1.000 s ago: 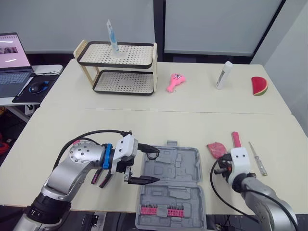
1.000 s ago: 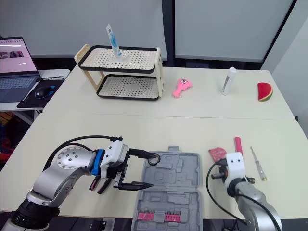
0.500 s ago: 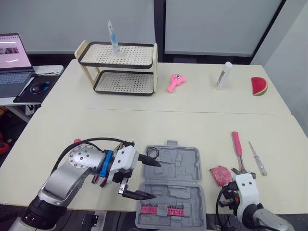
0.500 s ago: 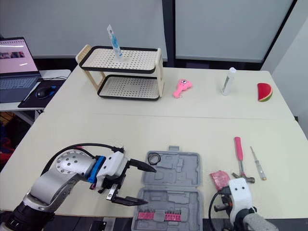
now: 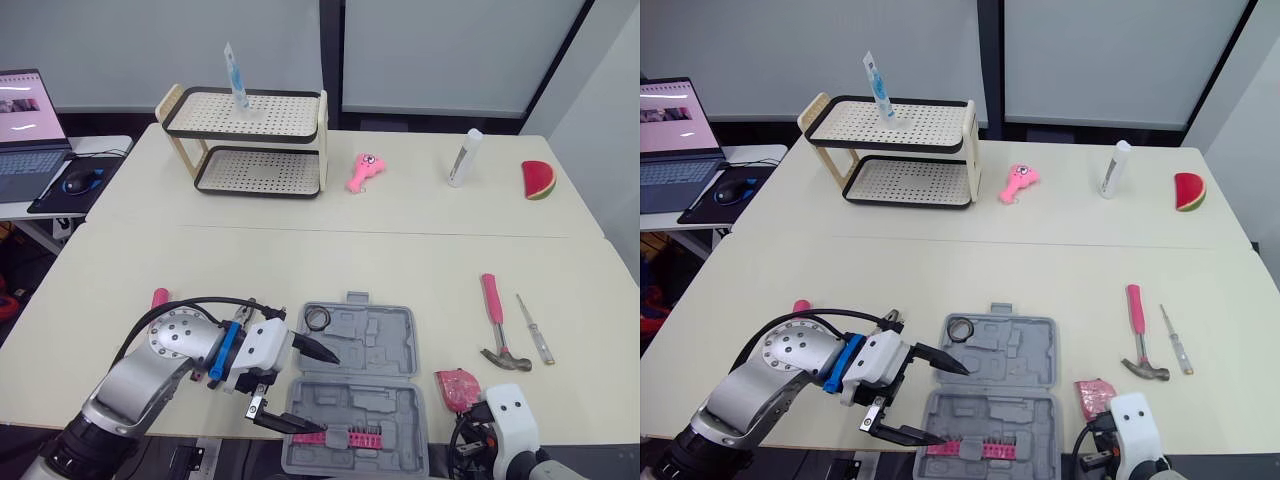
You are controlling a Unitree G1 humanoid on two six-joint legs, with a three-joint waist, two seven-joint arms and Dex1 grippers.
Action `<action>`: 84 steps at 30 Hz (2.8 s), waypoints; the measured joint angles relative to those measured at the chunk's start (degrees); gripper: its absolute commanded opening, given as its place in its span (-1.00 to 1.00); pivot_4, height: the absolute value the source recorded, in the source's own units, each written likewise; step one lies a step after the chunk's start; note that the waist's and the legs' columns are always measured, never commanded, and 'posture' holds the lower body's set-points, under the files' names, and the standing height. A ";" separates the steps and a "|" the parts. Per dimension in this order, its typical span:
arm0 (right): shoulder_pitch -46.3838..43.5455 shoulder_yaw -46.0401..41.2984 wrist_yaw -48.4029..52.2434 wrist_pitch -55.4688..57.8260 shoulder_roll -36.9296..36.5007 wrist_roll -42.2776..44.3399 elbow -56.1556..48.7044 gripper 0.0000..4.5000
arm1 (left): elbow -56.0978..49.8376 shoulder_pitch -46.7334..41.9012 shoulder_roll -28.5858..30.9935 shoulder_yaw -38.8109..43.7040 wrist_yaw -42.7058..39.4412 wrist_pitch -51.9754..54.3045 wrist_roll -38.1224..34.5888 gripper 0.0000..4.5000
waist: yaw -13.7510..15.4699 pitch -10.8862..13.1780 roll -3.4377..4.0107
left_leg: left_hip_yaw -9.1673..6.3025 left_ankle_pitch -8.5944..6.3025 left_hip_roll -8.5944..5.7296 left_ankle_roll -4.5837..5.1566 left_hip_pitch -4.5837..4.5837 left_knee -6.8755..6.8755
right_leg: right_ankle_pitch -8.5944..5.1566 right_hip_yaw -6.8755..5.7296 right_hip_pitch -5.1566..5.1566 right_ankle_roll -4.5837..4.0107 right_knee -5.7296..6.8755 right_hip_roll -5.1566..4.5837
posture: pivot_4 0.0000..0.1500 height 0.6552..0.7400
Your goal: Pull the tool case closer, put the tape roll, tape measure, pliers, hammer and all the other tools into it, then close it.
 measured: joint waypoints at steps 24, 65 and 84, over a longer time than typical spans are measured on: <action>6.28 -10.62 9.12 -0.64 -16.94 13.83 -3.07 0.09 | 0.07 2.19 -0.07 -0.04 0.18 -1.87 0.98 1.00 | 0.22 -0.05 -0.04 | 0.04 -0.01 0.00 0.01 0.22 0.04 | 0.04 0.00 0.40 0.13 -0.31 -0.01 | 1.00 0.88; -28.74 9.62 50.89 -64.52 -39.33 -16.81 42.53 0.99 | -1.15 1.58 1.00 -2.33 -0.17 -2.15 0.85 1.00 | 0.38 0.03 -0.13 | 0.05 -0.01 -0.01 0.01 0.52 0.08 | 0.07 0.03 0.74 0.06 -0.36 0.00 | 1.00 0.88; -32.26 12.43 50.61 -66.56 -36.85 -19.69 45.19 0.42 | -1.16 1.58 1.00 -2.33 0.48 -1.77 0.87 1.00 | 0.37 0.03 -0.12 | 0.05 -0.01 -0.01 0.02 0.53 0.09 | 0.08 0.03 0.74 0.06 -0.35 0.00 | 1.00 0.88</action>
